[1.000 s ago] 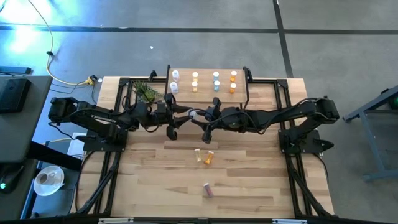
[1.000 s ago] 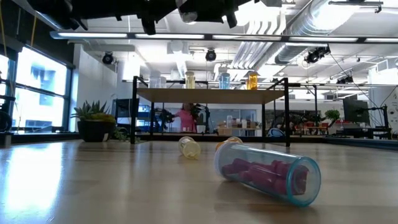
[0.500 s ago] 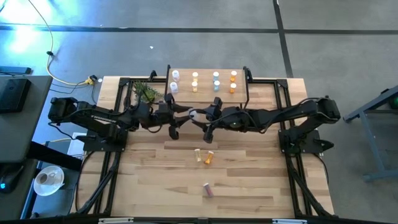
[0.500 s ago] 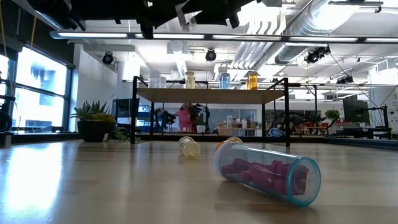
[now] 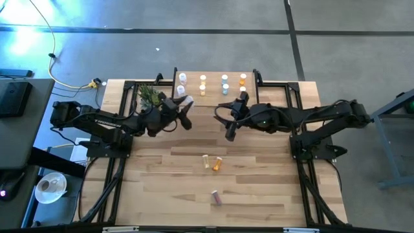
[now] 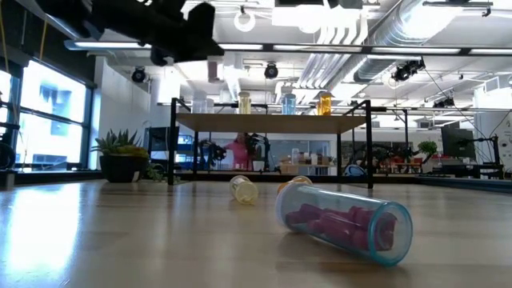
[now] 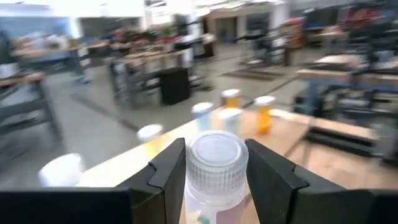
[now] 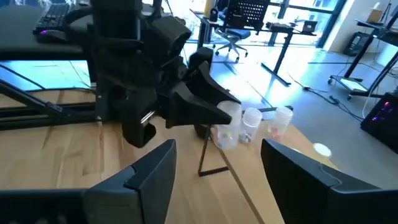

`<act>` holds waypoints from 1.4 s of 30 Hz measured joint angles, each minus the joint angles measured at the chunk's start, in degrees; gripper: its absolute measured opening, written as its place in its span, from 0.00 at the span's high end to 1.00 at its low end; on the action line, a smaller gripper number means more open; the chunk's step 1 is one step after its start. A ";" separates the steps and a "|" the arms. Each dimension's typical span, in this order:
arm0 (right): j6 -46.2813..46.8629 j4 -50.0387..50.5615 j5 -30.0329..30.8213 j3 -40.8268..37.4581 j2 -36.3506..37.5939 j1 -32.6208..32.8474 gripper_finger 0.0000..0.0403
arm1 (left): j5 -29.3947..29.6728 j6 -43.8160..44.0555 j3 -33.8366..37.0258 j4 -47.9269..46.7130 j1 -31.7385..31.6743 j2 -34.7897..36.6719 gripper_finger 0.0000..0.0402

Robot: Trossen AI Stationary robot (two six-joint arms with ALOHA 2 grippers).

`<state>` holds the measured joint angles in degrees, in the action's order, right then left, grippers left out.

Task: Pick and place medicine bottles onto shelf by color
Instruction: Put the transparent pill bottle aligned with the other transparent pill bottles on the shelf

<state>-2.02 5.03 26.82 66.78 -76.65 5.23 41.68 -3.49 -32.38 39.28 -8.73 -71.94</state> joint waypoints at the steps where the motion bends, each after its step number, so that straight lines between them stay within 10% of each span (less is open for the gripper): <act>1: 0.00 0.34 0.05 0.00 0.31 0.02 0.44 | 2.10 0.56 0.00 -0.89 0.16 0.00 0.67; 10: -0.99 4.17 0.12 -0.02 0.47 0.00 0.44 | 13.00 10.59 0.04 -8.57 -0.23 0.57 0.67; 42: 0.50 3.73 0.53 -0.09 0.47 0.00 0.44 | 4.81 17.92 0.04 -14.64 -11.22 -0.94 0.67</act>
<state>-1.52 8.75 27.35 66.70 -76.18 5.23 46.49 14.44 -32.34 24.64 -19.94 -72.88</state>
